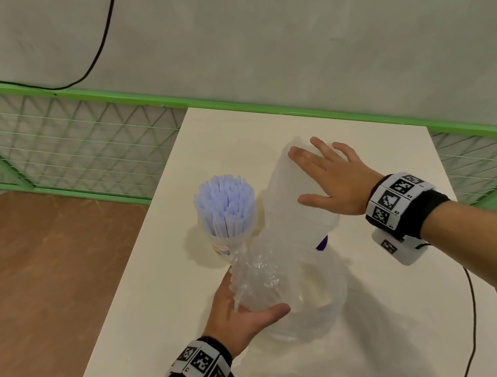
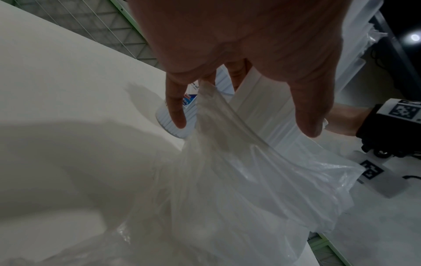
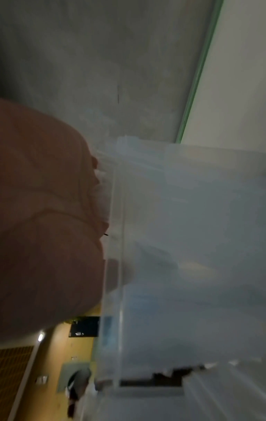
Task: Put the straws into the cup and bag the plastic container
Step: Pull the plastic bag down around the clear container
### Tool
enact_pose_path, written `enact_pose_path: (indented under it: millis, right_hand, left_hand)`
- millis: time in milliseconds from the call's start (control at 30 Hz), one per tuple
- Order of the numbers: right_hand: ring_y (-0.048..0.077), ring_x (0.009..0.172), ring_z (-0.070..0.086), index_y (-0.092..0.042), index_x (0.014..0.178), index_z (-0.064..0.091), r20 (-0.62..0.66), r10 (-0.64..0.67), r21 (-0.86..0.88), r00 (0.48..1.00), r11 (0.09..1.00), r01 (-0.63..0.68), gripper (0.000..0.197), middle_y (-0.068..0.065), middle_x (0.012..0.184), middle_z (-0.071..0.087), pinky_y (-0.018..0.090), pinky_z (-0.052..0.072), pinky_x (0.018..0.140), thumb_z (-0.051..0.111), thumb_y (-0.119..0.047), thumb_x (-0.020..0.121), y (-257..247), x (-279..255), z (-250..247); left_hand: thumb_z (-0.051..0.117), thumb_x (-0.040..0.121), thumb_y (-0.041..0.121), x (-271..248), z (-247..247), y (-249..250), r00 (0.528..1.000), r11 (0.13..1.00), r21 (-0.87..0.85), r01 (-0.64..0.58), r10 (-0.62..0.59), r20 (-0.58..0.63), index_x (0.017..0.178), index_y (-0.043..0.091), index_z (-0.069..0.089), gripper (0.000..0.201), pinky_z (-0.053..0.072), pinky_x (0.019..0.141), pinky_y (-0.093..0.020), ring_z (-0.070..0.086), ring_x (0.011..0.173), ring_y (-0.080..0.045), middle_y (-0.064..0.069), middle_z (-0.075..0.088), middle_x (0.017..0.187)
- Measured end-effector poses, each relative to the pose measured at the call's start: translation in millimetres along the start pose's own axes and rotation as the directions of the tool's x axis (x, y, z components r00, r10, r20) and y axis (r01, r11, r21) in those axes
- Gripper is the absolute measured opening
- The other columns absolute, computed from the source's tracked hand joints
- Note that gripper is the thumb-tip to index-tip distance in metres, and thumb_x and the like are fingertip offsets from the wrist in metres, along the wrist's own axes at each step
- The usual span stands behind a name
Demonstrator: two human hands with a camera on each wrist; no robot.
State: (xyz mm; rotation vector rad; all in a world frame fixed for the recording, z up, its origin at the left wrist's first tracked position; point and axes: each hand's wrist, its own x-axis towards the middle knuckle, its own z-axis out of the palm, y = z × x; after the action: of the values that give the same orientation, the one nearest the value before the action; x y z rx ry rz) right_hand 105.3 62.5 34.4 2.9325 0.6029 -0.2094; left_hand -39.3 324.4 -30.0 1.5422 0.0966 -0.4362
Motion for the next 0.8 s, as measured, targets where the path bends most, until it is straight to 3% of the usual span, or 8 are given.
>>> enact_pose_path:
  millis: [133, 267, 333, 467, 600, 667, 733, 800]
  right_hand:
    - [0.029, 0.149, 0.006, -0.037, 0.152, 0.011, -0.081, 0.210, 0.083, 0.974, 0.976, -0.203, 0.084, -0.013, 0.163, 0.005, 0.063, 0.018, 0.108, 0.034, -0.079, 0.083, -3, 15, -6]
    - [0.033, 0.130, 0.040, -0.039, 0.149, 0.015, -0.075, 0.273, 0.025, 0.959, 0.962, -0.272, 0.075, -0.005, 0.158, 0.024, 0.054, 0.038, 0.093, 0.029, -0.077, 0.086, -7, 27, 1]
    - [0.032, 0.124, 0.044, -0.039, 0.147, 0.021, -0.096, 0.291, 0.047, 0.952, 0.957, -0.288, 0.065, -0.002, 0.151, 0.035, 0.052, 0.040, 0.091, 0.032, -0.070, 0.091, -5, 30, -1]
    - [0.031, 0.127, 0.043, -0.034, 0.151, 0.017, -0.100, 0.288, 0.165, 0.952, 0.949, -0.269, 0.059, -0.001, 0.152, 0.035, 0.053, 0.040, 0.093, 0.033, -0.057, 0.099, 0, 35, -8]
    - [0.024, 0.139, 0.030, -0.024, 0.155, -0.002, -0.055, 0.164, -0.036, 0.985, 0.985, -0.166, 0.070, -0.005, 0.162, 0.011, 0.053, 0.029, 0.101, 0.019, -0.058, 0.098, -3, 32, 1]
    - [0.023, 0.148, 0.014, -0.025, 0.155, -0.004, -0.011, 0.159, -0.036, 0.987, 0.987, -0.159, 0.075, -0.007, 0.164, 0.002, 0.057, 0.018, 0.109, 0.012, -0.065, 0.094, -2, 30, -1]
    - [0.023, 0.150, 0.001, -0.028, 0.155, 0.004, -0.054, 0.156, 0.044, 0.986, 0.987, -0.154, 0.072, -0.008, 0.164, 0.001, 0.058, 0.011, 0.112, 0.012, -0.066, 0.095, -5, 25, -12]
    - [0.021, 0.148, 0.012, -0.028, 0.152, 0.024, -0.224, 0.102, 0.165, 0.969, 0.984, -0.065, 0.059, -0.006, 0.162, 0.017, 0.054, 0.017, 0.111, 0.024, -0.053, 0.099, -15, 13, -24]
  left_hand:
    - [0.087, 0.060, -0.007, 0, 1, 1, 1.000, 1.000, -0.025, 0.010, -0.010, -0.004, 0.122, 0.016, 0.058, 0.073, 0.050, 0.074, -0.008, 0.069, 0.097, -0.003, 0.009, 0.074, 0.104]
    - [0.088, 0.061, -0.005, 1, 1, 3, 1.000, 1.000, -0.021, 0.021, -0.021, -0.006, 0.121, 0.019, 0.058, 0.071, 0.049, 0.072, -0.006, 0.068, 0.095, 0.001, 0.009, 0.073, 0.103]
    - [0.088, 0.061, -0.005, 1, 0, 2, 1.000, 0.999, -0.027, 0.027, -0.027, -0.010, 0.121, 0.019, 0.058, 0.071, 0.049, 0.073, -0.007, 0.069, 0.096, -0.001, 0.006, 0.073, 0.105]
    - [0.087, 0.061, -0.007, 2, 0, 1, 1.000, 0.999, -0.048, 0.020, -0.021, -0.014, 0.119, 0.022, 0.058, 0.071, 0.050, 0.074, -0.008, 0.069, 0.097, -0.004, 0.007, 0.074, 0.106]
    - [0.088, 0.061, -0.004, 3, 0, 2, 1.000, 1.000, -0.029, 0.003, -0.004, -0.014, 0.119, 0.023, 0.059, 0.071, 0.049, 0.076, -0.008, 0.068, 0.100, -0.004, 0.009, 0.073, 0.106]
    - [0.089, 0.061, -0.001, 3, -1, 1, 1.000, 1.000, -0.006, -0.007, 0.007, -0.020, 0.119, 0.025, 0.058, 0.071, 0.047, 0.078, -0.006, 0.067, 0.102, -0.002, 0.013, 0.072, 0.107]
    - [0.090, 0.060, 0.001, 3, 0, 3, 1.000, 1.000, 0.003, -0.014, 0.014, -0.013, 0.120, 0.028, 0.057, 0.073, 0.047, 0.078, -0.006, 0.066, 0.102, 0.000, 0.015, 0.071, 0.108]
    - [0.090, 0.060, -0.001, 3, 0, 5, 1.000, 1.000, 0.012, -0.013, 0.013, -0.012, 0.118, 0.030, 0.056, 0.073, 0.046, 0.075, -0.003, 0.065, 0.098, 0.006, 0.018, 0.071, 0.104]
